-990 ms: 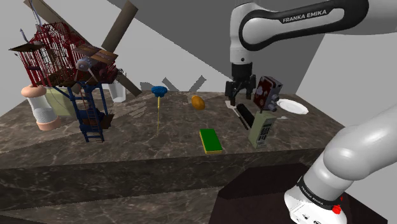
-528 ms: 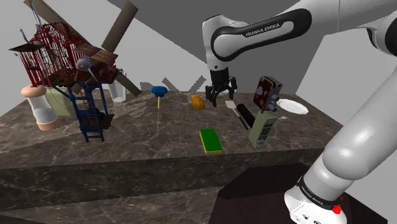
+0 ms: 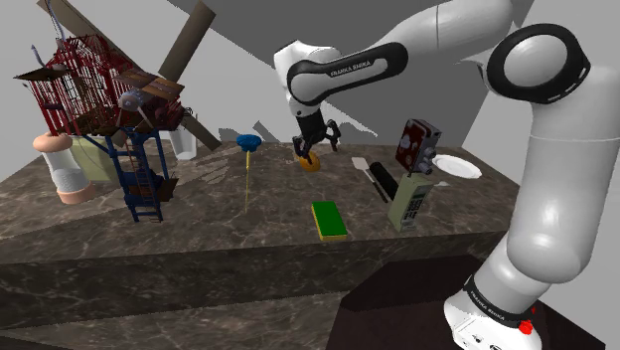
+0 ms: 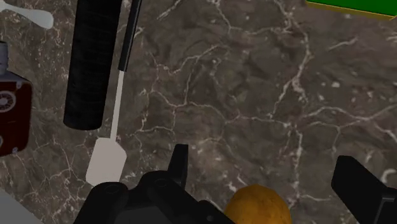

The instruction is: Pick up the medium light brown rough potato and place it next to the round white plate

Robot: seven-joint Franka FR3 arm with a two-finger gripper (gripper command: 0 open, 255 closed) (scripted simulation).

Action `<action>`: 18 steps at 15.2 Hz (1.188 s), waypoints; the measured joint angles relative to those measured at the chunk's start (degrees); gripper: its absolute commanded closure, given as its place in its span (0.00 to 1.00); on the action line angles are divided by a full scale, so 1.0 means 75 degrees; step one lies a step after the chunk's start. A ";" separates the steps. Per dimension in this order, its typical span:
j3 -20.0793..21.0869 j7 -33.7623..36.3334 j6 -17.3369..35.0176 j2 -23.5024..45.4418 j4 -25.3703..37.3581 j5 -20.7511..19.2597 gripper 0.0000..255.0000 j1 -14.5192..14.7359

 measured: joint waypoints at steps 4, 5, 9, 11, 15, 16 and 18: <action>-0.0278 0.0453 -0.0604 0.1449 0.1682 -0.0679 0.00 0.0424; -0.0365 0.0538 -0.0810 0.1883 0.2237 -0.0834 0.00 0.0570; -0.0688 0.0618 -0.1457 0.3249 0.4058 -0.1254 0.00 0.0985; -0.0723 0.0646 -0.1346 0.3323 0.4009 -0.1294 0.00 0.0953; -0.0723 0.0766 -0.0865 0.3097 0.3282 -0.1310 0.00 0.0764; -0.0728 0.0772 -0.0816 0.3102 0.3238 -0.1316 0.00 0.0746; -0.0727 0.0791 -0.0756 0.3089 0.3163 -0.1317 0.00 0.0731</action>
